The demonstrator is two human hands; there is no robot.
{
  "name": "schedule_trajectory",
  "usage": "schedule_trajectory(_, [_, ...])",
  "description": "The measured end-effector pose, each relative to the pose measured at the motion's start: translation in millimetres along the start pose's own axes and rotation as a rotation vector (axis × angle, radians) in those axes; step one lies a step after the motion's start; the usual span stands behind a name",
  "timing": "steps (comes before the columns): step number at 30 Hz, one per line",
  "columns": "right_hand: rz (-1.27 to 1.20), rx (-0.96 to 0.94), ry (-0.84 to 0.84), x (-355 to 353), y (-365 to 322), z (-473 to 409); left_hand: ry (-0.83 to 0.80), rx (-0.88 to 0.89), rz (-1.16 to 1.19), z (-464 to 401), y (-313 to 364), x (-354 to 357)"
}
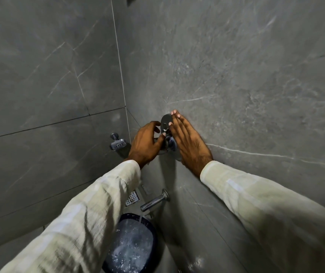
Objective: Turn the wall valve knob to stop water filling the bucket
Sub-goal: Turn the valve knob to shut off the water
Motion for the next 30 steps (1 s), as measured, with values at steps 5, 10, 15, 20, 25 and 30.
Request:
schedule_trajectory(5, [-0.005, -0.003, -0.001, 0.4, -0.3, -0.9, -0.011, 0.05, -0.003, -4.9, 11.5, -0.7])
schedule_trajectory(10, [-0.003, -0.007, -0.01, 0.4, -0.4, -0.3, -0.012, 0.023, -0.034, -13.3, 14.7, -1.0])
schedule_trajectory(15, [-0.006, -0.015, -0.01, -0.9, -0.2, 0.2, -0.061, -0.075, -0.043, -23.1, 15.1, 3.6])
schedule_trajectory(20, [0.013, -0.026, -0.005, -2.3, 0.1, 1.7, -0.071, -0.137, -0.076, -29.9, 16.4, 1.0])
schedule_trajectory(25, [0.028, -0.025, 0.005, -4.8, 1.0, 3.3, -0.052, -0.169, -0.078, -33.6, 15.7, -2.0])
schedule_trajectory(30, [0.029, -0.027, 0.006, -3.9, 0.4, 3.2, -0.018, -0.18, -0.116, -31.4, 15.6, -1.8])
Point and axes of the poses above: each hand's wrist, its own z-axis away from the middle knuckle, its own x-axis out of the palm, y = z × x, the point moved 10 cm from there along -z, towards the middle knuckle, and after that the axes turned 2 degrees about -x, right-handed, at the moved point
